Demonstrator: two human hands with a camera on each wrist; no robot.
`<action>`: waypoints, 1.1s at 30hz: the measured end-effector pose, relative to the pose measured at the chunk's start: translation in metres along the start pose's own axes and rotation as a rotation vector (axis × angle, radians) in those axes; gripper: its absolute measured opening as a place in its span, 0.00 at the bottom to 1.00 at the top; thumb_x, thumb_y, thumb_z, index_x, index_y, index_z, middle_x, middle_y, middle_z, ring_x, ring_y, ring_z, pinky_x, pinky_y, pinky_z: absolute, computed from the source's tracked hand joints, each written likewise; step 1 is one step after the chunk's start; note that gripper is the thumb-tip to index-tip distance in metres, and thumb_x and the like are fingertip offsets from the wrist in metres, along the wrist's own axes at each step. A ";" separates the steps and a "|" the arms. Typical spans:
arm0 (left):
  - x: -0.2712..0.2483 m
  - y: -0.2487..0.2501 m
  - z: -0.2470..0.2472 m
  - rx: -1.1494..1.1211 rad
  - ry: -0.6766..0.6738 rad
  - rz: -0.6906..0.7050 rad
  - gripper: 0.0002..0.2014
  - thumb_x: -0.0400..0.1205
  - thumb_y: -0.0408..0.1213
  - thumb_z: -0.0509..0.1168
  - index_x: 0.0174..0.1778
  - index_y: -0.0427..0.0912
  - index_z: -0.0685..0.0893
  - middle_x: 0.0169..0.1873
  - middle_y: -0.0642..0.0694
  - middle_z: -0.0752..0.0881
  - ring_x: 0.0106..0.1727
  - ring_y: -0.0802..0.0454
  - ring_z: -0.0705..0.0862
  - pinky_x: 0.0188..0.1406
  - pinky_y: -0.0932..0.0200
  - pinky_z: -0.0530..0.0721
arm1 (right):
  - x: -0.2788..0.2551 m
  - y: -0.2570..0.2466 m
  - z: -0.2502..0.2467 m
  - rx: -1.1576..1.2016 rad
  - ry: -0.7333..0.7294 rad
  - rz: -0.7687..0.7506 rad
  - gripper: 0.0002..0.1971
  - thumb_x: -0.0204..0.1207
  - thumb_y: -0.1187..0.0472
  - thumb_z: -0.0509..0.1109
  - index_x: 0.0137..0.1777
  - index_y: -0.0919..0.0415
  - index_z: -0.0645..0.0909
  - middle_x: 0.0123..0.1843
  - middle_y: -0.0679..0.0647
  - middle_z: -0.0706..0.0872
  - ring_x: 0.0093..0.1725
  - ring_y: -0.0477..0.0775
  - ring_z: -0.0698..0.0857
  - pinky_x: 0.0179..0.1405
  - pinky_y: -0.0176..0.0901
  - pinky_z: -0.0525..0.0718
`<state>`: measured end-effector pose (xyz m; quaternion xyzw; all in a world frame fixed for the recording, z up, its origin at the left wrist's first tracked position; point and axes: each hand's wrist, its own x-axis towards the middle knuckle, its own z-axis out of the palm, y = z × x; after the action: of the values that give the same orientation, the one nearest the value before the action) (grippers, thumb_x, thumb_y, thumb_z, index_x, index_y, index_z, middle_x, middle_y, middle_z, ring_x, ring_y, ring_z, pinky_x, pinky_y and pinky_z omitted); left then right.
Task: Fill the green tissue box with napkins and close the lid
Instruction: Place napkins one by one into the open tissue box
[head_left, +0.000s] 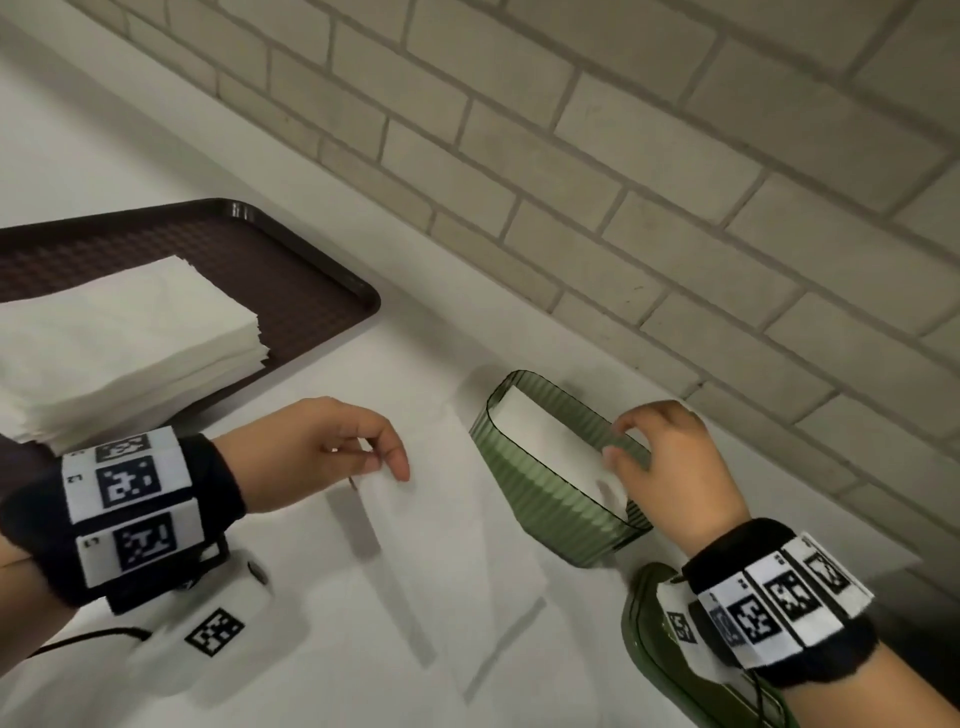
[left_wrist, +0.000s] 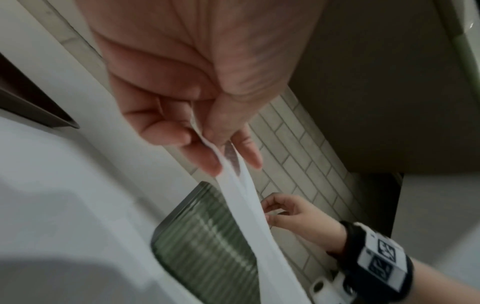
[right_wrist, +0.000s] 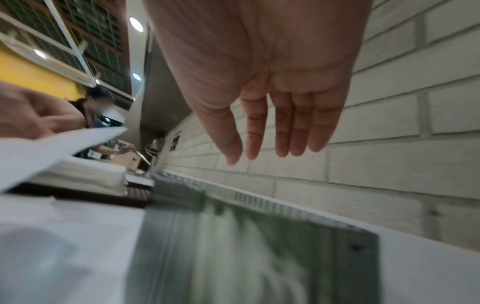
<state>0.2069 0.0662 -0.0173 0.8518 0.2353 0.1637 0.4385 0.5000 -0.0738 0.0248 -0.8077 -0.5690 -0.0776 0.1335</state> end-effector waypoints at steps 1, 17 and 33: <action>-0.001 0.003 0.000 -0.043 0.014 0.007 0.17 0.81 0.27 0.64 0.36 0.54 0.88 0.22 0.68 0.80 0.27 0.65 0.77 0.29 0.78 0.71 | -0.006 -0.010 -0.003 0.060 0.035 -0.035 0.05 0.73 0.61 0.74 0.48 0.57 0.84 0.49 0.52 0.83 0.50 0.50 0.80 0.44 0.30 0.72; 0.005 0.020 0.016 -0.403 0.271 0.044 0.14 0.73 0.40 0.64 0.49 0.64 0.86 0.53 0.50 0.88 0.26 0.62 0.78 0.32 0.70 0.80 | -0.062 -0.044 -0.001 1.339 -0.261 0.416 0.34 0.49 0.46 0.86 0.58 0.56 0.87 0.56 0.57 0.90 0.53 0.56 0.89 0.44 0.44 0.86; 0.020 0.019 0.034 -0.370 0.240 0.007 0.18 0.81 0.27 0.65 0.56 0.59 0.84 0.23 0.60 0.83 0.30 0.63 0.79 0.35 0.71 0.79 | -0.064 -0.035 -0.006 1.572 -0.317 0.615 0.09 0.64 0.64 0.72 0.44 0.60 0.90 0.51 0.56 0.92 0.46 0.47 0.91 0.39 0.34 0.88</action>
<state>0.2453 0.0446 -0.0192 0.7320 0.2488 0.3058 0.5556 0.4459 -0.1219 0.0169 -0.6002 -0.2252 0.4926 0.5885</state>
